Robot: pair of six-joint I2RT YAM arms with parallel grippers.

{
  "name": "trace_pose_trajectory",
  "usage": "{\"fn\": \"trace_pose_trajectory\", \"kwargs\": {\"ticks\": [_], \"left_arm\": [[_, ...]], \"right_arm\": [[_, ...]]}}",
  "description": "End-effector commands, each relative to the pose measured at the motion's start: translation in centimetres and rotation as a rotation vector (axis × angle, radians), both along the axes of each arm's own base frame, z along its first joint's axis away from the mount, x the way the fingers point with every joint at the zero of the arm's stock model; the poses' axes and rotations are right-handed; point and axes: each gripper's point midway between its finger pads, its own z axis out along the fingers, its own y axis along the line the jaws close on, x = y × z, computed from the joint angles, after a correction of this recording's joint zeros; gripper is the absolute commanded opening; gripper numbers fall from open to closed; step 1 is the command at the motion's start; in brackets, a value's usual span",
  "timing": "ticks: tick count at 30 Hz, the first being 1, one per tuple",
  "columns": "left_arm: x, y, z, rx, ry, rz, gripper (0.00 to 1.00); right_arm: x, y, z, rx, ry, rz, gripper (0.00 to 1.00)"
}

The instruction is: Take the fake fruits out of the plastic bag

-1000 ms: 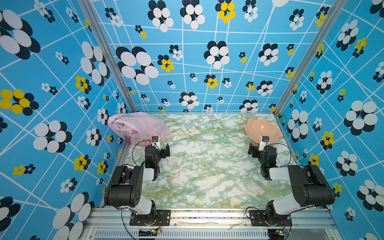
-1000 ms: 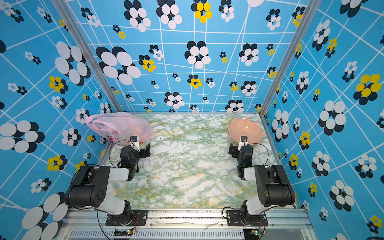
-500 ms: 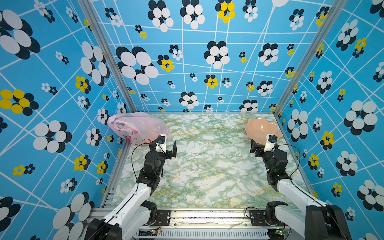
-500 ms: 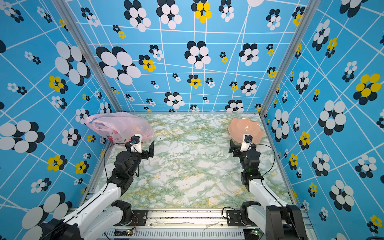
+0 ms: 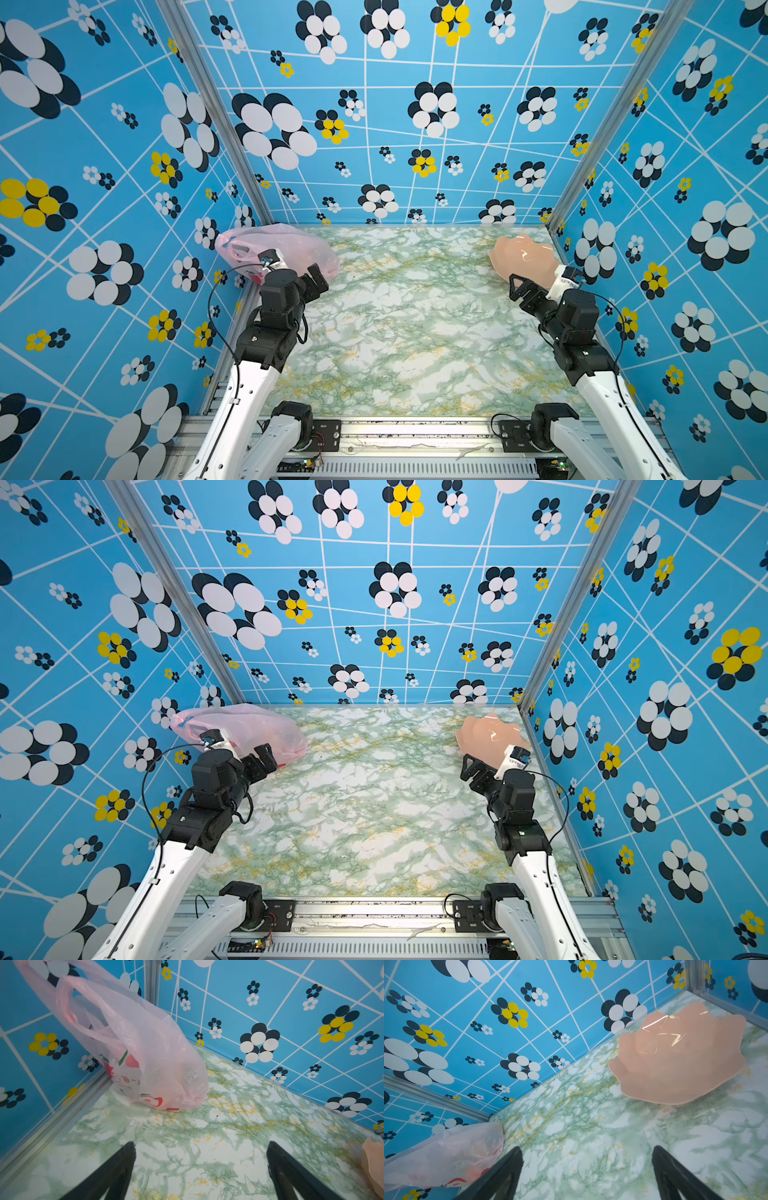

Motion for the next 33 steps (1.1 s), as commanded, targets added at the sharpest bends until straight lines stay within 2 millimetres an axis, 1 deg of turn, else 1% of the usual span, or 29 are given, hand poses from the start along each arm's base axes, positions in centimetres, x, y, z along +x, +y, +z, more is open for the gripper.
{"fn": "trace_pose_trajectory", "kwargs": {"ticks": [1,2,6,10,14,15,18,21,24,26,27,28,30,31,33], "left_arm": [[-0.7,1.7,-2.6,-0.171,0.128,0.086,0.99],[-0.4,2.5,-2.6,-0.204,0.132,0.119,0.99],[3.3,4.5,-2.0,-0.251,0.101,0.125,0.99],[6.7,6.1,-1.4,-0.210,0.097,0.154,0.99],[9.1,9.0,-0.9,-0.142,0.108,0.256,0.99],[9.6,9.9,-1.1,-0.142,0.110,0.285,0.99],[11.6,11.6,-1.9,-0.164,0.122,0.316,0.99],[13.5,12.4,-2.5,-0.168,0.147,0.313,1.00],[15.1,12.4,-3.1,-0.180,0.178,0.290,0.85],[16.0,12.1,-3.4,-0.200,0.182,0.268,0.73],[16.4,11.8,-3.4,-0.212,0.177,0.255,0.66],[16.9,11.4,-3.4,-0.221,0.175,0.237,0.56],[17.5,10.7,-3.4,-0.218,0.179,0.208,0.45],[17.8,10.1,-3.4,-0.215,0.187,0.193,0.36],[18.2,8.6,-3.2,-0.214,0.189,0.150,0.23]], "right_arm": [[-0.9,1.0,-0.7,0.037,0.054,0.047,0.99],[-0.8,1.3,-0.6,0.039,0.058,0.065,0.99],[-0.5,2.5,-1.2,0.056,0.082,0.136,0.99],[-0.4,3.2,-2.0,0.061,0.099,0.173,0.99],[-0.3,3.6,-2.4,0.058,0.105,0.194,0.99],[-0.2,3.6,-2.5,0.055,0.107,0.197,0.99],[0.0,3.6,-2.6,0.049,0.110,0.201,0.99],[0.0,3.9,-2.7,0.049,0.118,0.216,0.99],[0.0,3.8,-3.0,0.047,0.130,0.214,0.99],[0.0,3.8,-3.3,0.043,0.140,0.211,0.99],[0.0,3.8,-3.3,0.039,0.141,0.214,0.98],[0.0,3.8,-3.2,0.037,0.140,0.216,0.98],[0.0,3.8,-3.3,0.031,0.143,0.213,0.98],[0.0,3.7,-3.2,0.028,0.143,0.210,0.98],[0.0,3.5,-3.2,0.024,0.148,0.198,0.97]]}}
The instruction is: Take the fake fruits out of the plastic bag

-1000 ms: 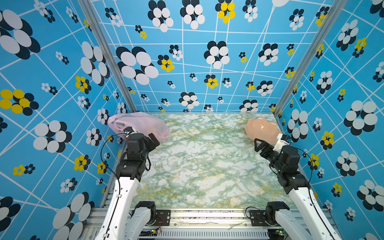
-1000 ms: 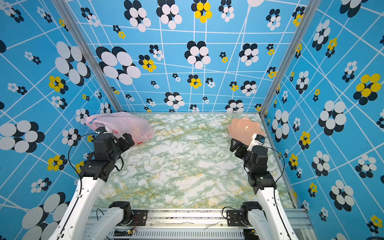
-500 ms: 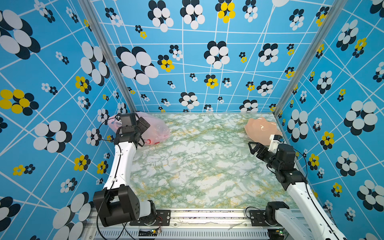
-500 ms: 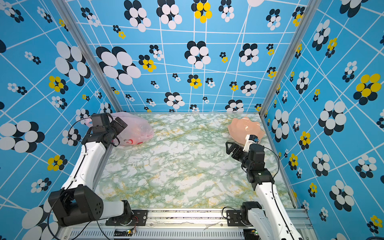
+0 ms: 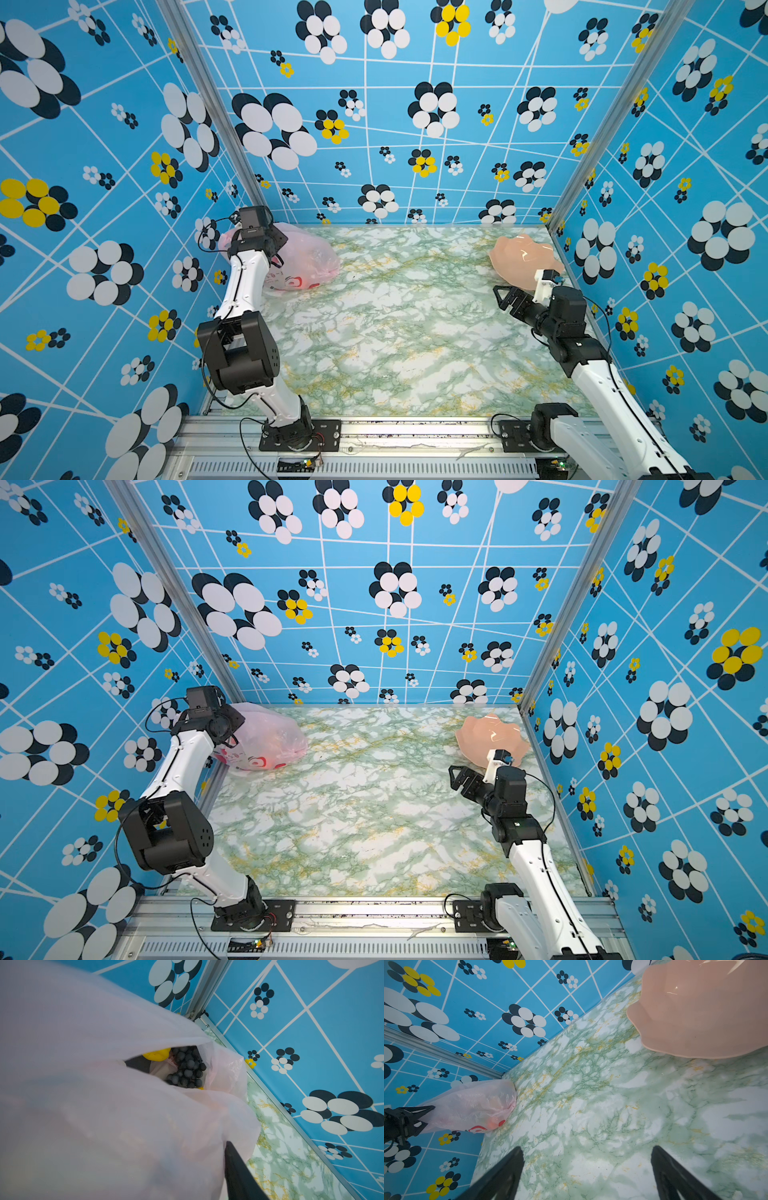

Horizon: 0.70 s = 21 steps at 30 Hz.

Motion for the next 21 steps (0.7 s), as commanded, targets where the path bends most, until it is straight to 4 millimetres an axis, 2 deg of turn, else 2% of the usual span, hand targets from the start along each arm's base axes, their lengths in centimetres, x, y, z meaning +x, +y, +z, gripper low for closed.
{"fn": "trace_pose_trajectory", "kwargs": {"ticks": [1,4,11,15,21], "left_arm": [[1.1,-3.3,1.3,-0.008,-0.019,-0.101,0.19],[1.5,-6.4,1.9,0.020,-0.028,-0.175,0.09],[2.0,-14.7,4.1,0.112,-0.077,-0.384,0.01],[1.7,-20.4,5.2,0.157,-0.098,-0.522,0.00],[-0.1,-30.1,6.6,0.209,-0.131,-0.720,0.00]], "right_arm": [[0.1,0.0,0.8,-0.019,-0.005,0.004,0.97],[0.2,-0.1,0.8,-0.020,0.006,-0.005,0.97],[-0.1,-0.9,1.7,-0.064,0.017,-0.031,0.97],[-0.3,-1.2,2.3,-0.075,0.014,-0.047,0.97],[-0.6,-1.3,3.1,-0.058,0.008,-0.062,0.97]]}}
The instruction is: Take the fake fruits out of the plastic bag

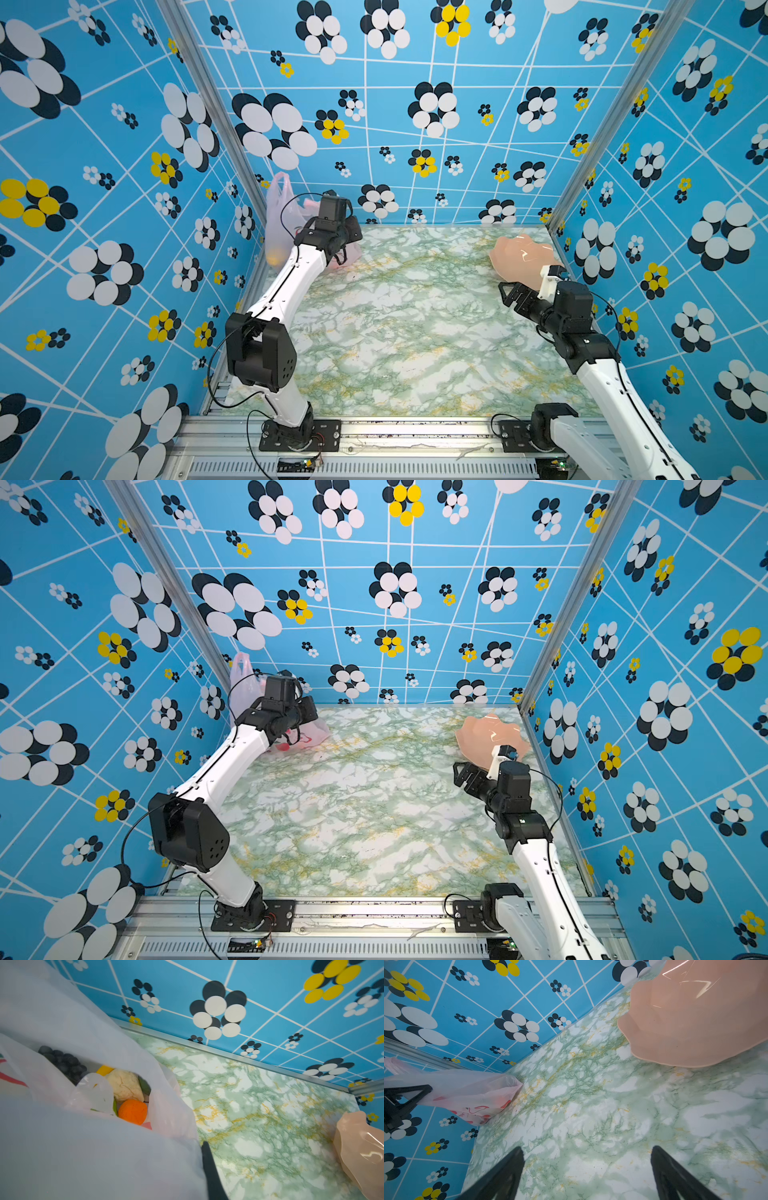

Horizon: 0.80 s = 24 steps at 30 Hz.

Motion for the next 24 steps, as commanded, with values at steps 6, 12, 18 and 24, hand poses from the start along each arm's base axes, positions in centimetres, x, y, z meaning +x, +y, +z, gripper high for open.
{"fn": "trace_pose_trajectory", "kwargs": {"ticks": [6,12,18,24], "left_arm": [[-4.0,-14.3,1.8,0.062,-0.062,-0.292,0.00],[-8.3,-24.1,0.5,0.087,-0.039,-0.485,0.05],[-11.2,-28.2,1.2,0.075,-0.019,-0.594,0.28],[-14.5,-28.8,4.6,0.044,-0.017,-0.679,0.66]], "right_arm": [[-0.6,-0.1,2.3,-0.005,-0.019,-0.011,0.97],[-1.0,0.2,2.9,0.013,-0.022,0.001,0.97],[-1.4,0.5,3.3,0.021,-0.021,0.019,0.97],[-1.8,1.0,4.4,0.028,-0.036,0.051,0.97]]}}
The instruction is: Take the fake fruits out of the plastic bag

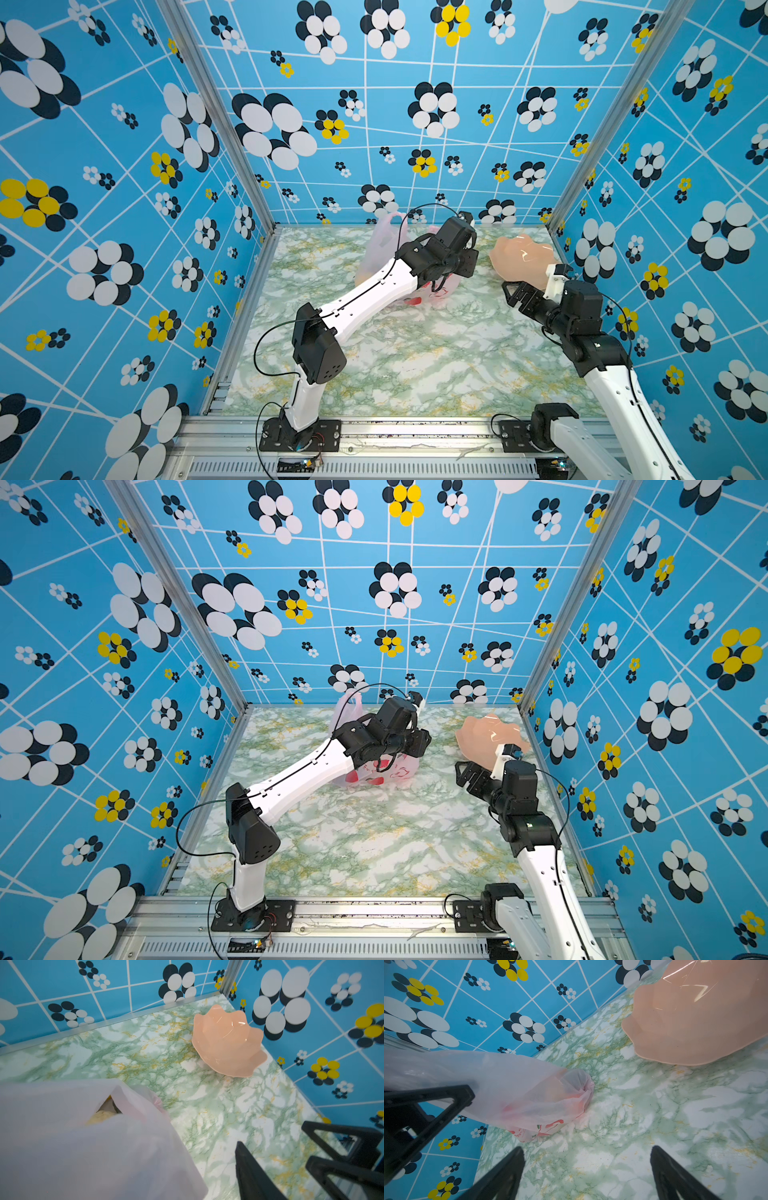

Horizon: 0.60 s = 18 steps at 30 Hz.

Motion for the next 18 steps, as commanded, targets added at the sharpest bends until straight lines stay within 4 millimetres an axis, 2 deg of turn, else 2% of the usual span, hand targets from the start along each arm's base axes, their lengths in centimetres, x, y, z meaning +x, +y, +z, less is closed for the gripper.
{"fn": "trace_pose_trajectory", "kwargs": {"ticks": [1,4,5,9,13,18], "left_arm": [[-3.0,0.7,3.6,-0.009,-0.003,-0.053,0.71],[-4.8,2.4,6.4,-0.016,-0.032,-0.046,0.81],[-5.1,2.9,6.6,-0.010,-0.033,-0.036,0.82],[-5.8,7.3,9.0,0.006,-0.077,0.072,0.87],[-4.8,12.3,9.8,0.066,-0.124,0.253,0.93],[-1.0,15.9,8.8,0.040,-0.065,0.377,0.94]], "right_arm": [[-0.5,1.0,2.0,0.006,-0.030,0.048,0.97],[-0.5,1.8,3.0,0.005,-0.047,0.077,0.96],[-0.5,2.1,3.4,0.000,-0.054,0.086,0.96],[-0.6,4.9,4.6,-0.066,-0.070,0.166,0.96],[-0.4,6.9,6.0,-0.106,-0.101,0.215,0.96],[0.3,9.2,7.1,-0.151,-0.123,0.266,0.96]]}}
